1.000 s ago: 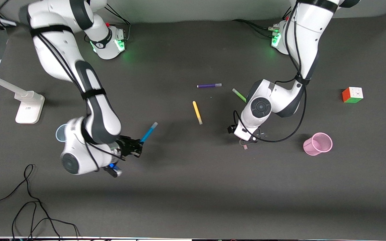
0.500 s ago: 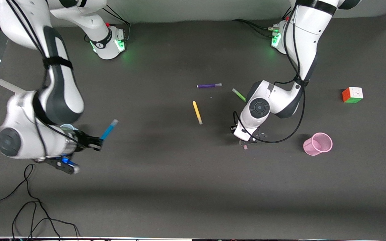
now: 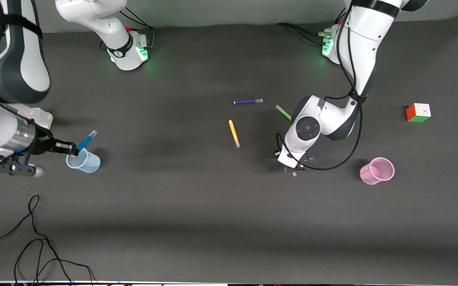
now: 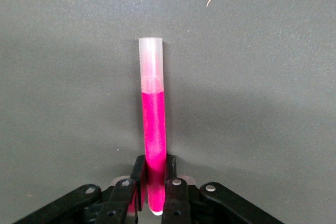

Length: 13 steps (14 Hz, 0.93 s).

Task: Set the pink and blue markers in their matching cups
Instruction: 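Lower the blue marker into the blue cup while the left gripper carries pink marker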

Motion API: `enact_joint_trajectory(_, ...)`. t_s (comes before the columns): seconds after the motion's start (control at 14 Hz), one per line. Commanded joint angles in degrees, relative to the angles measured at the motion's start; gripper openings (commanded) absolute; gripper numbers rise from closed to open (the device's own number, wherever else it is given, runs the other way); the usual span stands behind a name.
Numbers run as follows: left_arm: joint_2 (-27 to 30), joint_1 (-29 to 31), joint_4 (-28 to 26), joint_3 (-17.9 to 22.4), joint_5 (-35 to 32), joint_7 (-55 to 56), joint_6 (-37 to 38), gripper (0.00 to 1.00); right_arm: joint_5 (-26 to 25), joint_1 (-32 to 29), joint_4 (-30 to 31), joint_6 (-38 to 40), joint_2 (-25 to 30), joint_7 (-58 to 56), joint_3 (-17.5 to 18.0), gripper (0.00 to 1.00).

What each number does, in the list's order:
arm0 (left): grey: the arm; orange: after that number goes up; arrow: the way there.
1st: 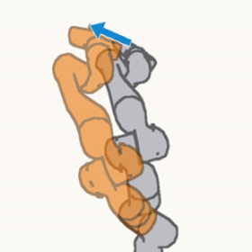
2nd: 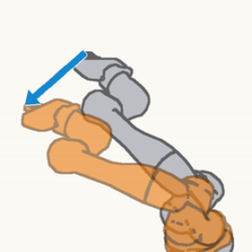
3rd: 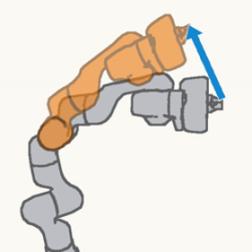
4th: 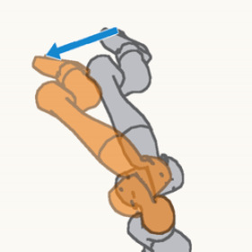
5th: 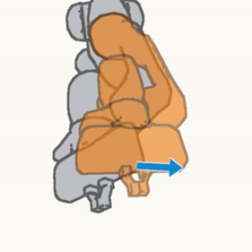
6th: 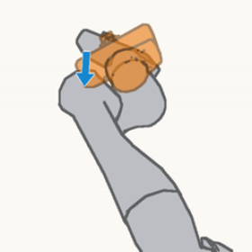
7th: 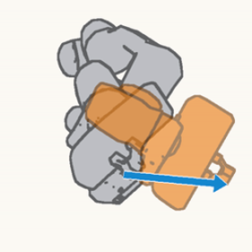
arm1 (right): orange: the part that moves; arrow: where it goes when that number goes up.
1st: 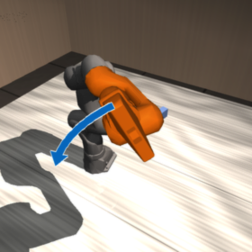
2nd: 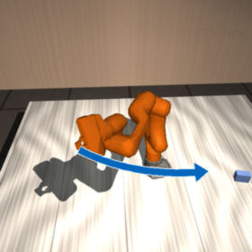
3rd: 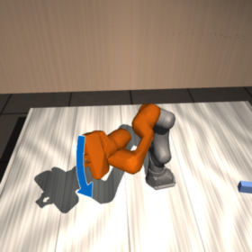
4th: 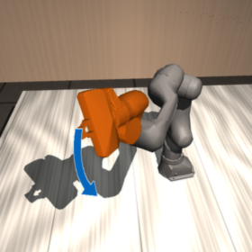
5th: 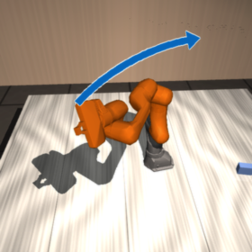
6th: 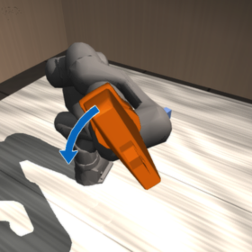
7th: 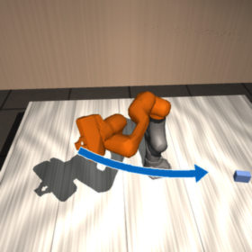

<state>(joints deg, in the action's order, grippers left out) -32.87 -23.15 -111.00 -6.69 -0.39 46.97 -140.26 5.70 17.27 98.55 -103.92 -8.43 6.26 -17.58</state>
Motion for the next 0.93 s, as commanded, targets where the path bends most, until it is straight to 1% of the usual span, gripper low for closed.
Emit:
enact_joint_trajectory(0.0,3.1,0.0,2.7,0.9,-0.8,0.9,6.8,0.0,-2.8,0.9,6.1,-4.9,6.1,-4.3,0.0,0.0)
enact_joint_trajectory(0.14,7.4,3.1,6.4,0.6,-0.1,-1.1,17.0,0.0,-5.8,0.9,6.7,-8.4,6.2,-8.8,-0.3,0.0)
enact_joint_trajectory(0.21,9.7,4.8,7.8,0.4,1.2,-4.3,22.0,0.0,-5.8,0.9,8.0,-10.8,6.1,-10.7,-1.6,0.0)
enact_joint_trajectory(0.29,12.4,6.6,9.1,0.4,3.7,-8.4,27.6,0.0,-5.8,0.9,9.7,-14.2,6.1,-12.3,-2.0,0.0)
enact_joint_trajectory(0.36,14.7,8.6,9.9,0.7,5.8,-13.3,33.2,0.0,-5.8,0.9,11.3,-16.5,6.1,-13.3,-2.1,0.0)
enact_joint_trajectory(0.5,18.4,14.4,11.7,0.8,6.7,-21.8,42.9,0.0,-5.8,0.9,13.8,-18.7,6.8,-13.4,-2.1,0.0)
enact_joint_trajectory(0.64,19.0,19.3,15.4,1.1,6.0,-28.7,51.3,0.0,-6.0,0.9,17.9,-22.3,7.9,-13.8,-2.2,0.0)
enact_joint_trajectory(0.71,18.7,22.1,17.3,1.2,5.8,-32.3,54.9,0.0,-6.9,0.9,19.9,-24.6,8.3,-15.3,-2.8,0.0)
enact_joint_trajectory(0.79,18.7,24.8,18.8,1.2,5.8,-36.2,57.4,0.0,-8.2,0.9,20.9,-27.5,8.3,-18.3,-5.2,0.0)
enact_joint_trajectory(0.86,18.5,27.5,20.1,1.2,5.5,-39.9,59.8,0.0,-8.3,0.9,21.9,-31.0,7.6,-22.5,-7.4,0.0)
